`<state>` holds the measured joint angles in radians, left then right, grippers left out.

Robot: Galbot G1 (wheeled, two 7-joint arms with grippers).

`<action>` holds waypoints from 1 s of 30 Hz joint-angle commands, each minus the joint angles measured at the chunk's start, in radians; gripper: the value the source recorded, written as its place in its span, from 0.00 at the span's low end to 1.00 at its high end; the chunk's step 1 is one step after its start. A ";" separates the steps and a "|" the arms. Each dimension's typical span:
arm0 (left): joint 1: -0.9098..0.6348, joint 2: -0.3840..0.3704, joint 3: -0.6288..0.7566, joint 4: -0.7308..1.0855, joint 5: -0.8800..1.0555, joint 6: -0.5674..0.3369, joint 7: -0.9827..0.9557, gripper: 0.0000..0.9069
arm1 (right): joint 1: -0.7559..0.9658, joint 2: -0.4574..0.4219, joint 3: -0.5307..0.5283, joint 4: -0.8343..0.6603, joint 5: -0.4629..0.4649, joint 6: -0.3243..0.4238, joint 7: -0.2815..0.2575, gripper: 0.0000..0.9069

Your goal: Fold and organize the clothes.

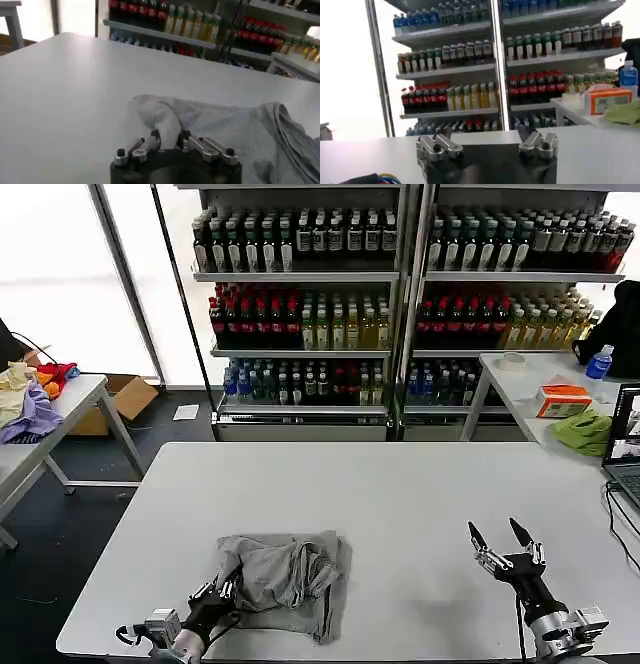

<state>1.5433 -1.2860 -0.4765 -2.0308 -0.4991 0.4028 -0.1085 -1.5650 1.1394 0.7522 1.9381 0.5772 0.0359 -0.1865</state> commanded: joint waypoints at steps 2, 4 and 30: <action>0.010 -0.006 -0.159 -0.054 -0.038 -0.028 -0.023 0.02 | 0.004 -0.007 0.012 -0.007 0.011 0.002 0.003 1.00; 0.023 0.028 -0.270 -0.069 -0.081 -0.027 -0.013 0.02 | 0.010 -0.006 0.010 -0.010 0.012 0.003 0.004 1.00; 0.079 0.249 0.030 -0.306 -0.152 0.013 -0.220 0.02 | -0.009 0.048 -0.033 0.015 -0.023 0.020 0.013 1.00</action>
<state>1.6268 -0.9908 -0.9922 -2.1619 -0.7210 0.4146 -0.1296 -1.5555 1.1575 0.7251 1.9407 0.5749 0.0485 -0.1731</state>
